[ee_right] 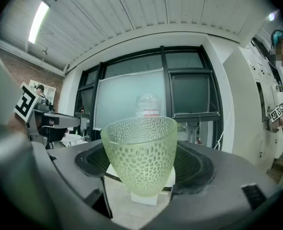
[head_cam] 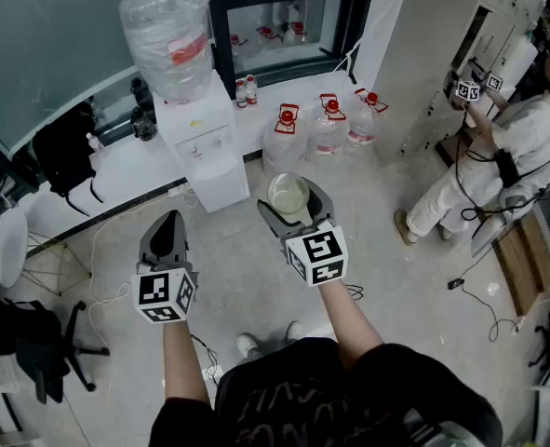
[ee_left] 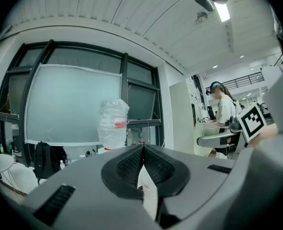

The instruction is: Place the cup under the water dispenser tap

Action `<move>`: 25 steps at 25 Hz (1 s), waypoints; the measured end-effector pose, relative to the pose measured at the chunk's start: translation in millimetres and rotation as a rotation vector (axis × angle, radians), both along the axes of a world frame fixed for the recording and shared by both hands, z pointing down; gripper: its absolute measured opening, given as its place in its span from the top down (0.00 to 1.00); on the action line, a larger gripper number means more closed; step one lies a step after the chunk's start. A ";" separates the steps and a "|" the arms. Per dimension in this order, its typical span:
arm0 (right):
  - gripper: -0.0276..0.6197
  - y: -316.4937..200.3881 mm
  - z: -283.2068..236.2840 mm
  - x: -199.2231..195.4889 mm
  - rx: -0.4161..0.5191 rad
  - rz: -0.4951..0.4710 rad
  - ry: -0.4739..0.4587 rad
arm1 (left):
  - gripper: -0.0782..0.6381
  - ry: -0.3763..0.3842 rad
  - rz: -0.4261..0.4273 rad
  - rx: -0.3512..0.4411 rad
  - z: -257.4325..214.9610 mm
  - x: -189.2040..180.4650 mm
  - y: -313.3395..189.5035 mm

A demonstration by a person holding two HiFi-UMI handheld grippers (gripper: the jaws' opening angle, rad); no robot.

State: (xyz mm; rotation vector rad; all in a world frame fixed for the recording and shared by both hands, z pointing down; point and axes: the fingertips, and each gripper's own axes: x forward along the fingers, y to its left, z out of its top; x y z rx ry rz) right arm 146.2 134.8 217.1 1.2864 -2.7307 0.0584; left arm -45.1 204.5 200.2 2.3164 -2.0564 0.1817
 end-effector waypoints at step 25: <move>0.35 20.1 4.7 -42.5 0.002 -0.020 0.000 | 0.88 0.006 0.012 -0.006 10.1 -36.6 15.9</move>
